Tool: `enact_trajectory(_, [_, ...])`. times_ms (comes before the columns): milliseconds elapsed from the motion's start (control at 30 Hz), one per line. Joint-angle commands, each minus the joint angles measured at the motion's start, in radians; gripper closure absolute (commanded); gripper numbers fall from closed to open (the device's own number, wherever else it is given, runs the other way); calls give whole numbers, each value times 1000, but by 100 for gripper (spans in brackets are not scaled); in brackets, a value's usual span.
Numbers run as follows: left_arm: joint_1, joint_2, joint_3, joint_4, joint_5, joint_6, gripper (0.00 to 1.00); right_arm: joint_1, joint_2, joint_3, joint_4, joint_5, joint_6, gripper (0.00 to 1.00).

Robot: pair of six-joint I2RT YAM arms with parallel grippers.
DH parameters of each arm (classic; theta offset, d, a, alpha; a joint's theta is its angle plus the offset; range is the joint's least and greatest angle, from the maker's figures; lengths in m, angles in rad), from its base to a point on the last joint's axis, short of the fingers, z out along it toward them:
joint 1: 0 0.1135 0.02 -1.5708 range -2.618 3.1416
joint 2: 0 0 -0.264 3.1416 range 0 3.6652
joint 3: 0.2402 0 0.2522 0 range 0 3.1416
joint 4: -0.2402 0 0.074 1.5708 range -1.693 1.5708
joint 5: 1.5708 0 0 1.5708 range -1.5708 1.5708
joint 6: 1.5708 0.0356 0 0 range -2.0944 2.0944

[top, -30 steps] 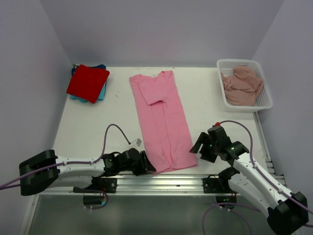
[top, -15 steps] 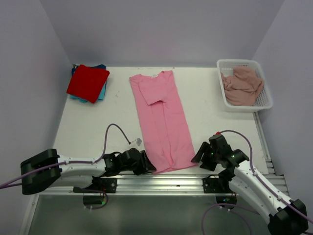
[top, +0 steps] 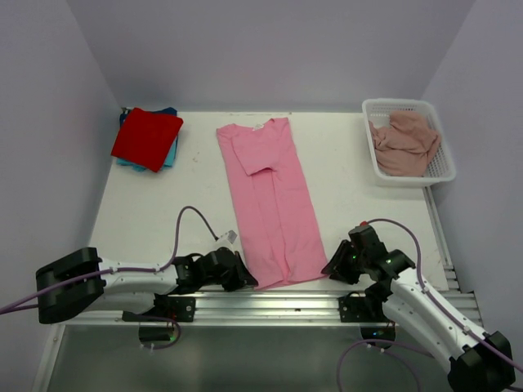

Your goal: Fold and stack the t-shirts

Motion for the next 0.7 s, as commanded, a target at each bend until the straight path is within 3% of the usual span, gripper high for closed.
enact_trajectory(0, [-8,6,-4,38,-40,-4,93,-5,4,-1,27,-17,7,62])
enact_trajectory(167, [-8,6,0,33,-37,-3,100,-5,4,-6,42,-20,9,73])
enact_trajectory(367, [-8,-1,19,21,-40,20,100,-5,12,-7,64,-32,4,100])
enact_trajectory(667, [-8,-97,79,-52,-129,108,100,-5,13,48,105,-54,-45,100])
